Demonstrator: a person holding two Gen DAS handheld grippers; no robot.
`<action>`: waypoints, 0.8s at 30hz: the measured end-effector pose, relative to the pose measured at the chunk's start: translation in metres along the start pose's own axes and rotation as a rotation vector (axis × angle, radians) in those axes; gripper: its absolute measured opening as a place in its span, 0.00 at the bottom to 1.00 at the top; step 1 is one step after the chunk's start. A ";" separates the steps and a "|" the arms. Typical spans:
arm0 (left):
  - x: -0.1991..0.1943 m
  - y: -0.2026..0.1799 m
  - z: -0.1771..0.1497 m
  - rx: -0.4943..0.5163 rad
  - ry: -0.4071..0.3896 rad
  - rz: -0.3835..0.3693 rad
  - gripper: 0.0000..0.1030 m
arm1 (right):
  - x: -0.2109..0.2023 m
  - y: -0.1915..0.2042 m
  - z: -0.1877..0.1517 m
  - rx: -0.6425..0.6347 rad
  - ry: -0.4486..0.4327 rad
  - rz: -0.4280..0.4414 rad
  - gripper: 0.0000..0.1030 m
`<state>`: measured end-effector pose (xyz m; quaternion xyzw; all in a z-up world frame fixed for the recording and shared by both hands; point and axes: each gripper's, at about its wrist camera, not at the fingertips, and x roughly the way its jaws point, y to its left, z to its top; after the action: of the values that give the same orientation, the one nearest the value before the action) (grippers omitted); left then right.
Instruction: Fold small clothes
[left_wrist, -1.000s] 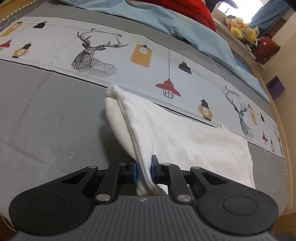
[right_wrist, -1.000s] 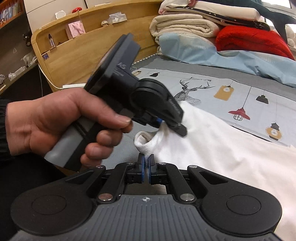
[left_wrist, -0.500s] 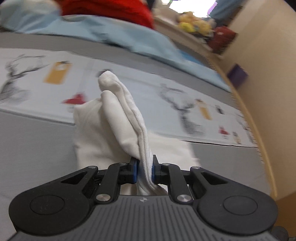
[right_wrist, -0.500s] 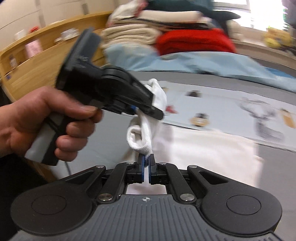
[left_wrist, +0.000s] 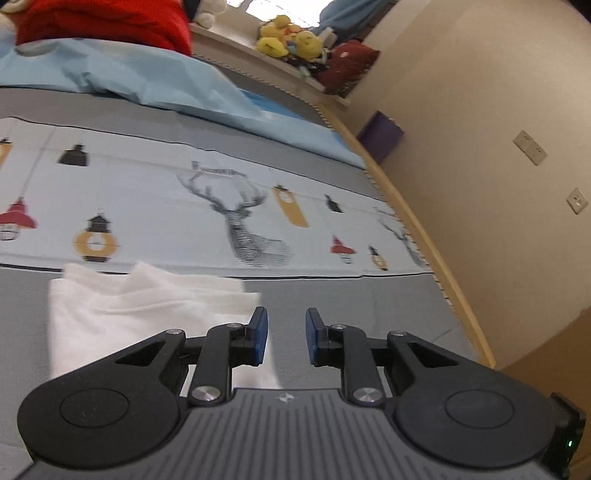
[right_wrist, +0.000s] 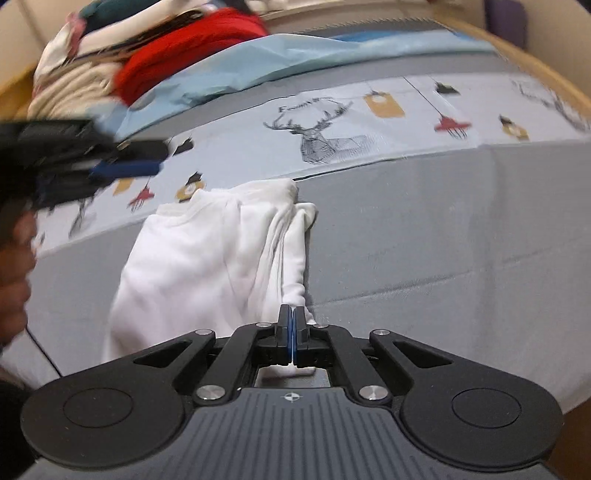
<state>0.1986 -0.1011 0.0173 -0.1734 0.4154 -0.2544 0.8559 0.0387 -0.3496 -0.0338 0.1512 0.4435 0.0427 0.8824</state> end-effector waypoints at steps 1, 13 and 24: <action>-0.002 0.007 0.000 -0.016 0.006 0.020 0.22 | 0.004 0.001 0.000 0.014 -0.005 0.003 0.04; -0.045 0.078 -0.002 0.009 0.107 0.201 0.22 | 0.087 0.035 -0.010 0.045 0.182 0.031 0.43; -0.068 0.093 -0.008 0.050 0.127 0.220 0.22 | 0.056 0.062 0.008 -0.064 -0.026 0.034 0.09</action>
<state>0.1841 0.0131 0.0076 -0.0892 0.4787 -0.1798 0.8547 0.0830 -0.2804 -0.0533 0.1311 0.4276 0.0699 0.8917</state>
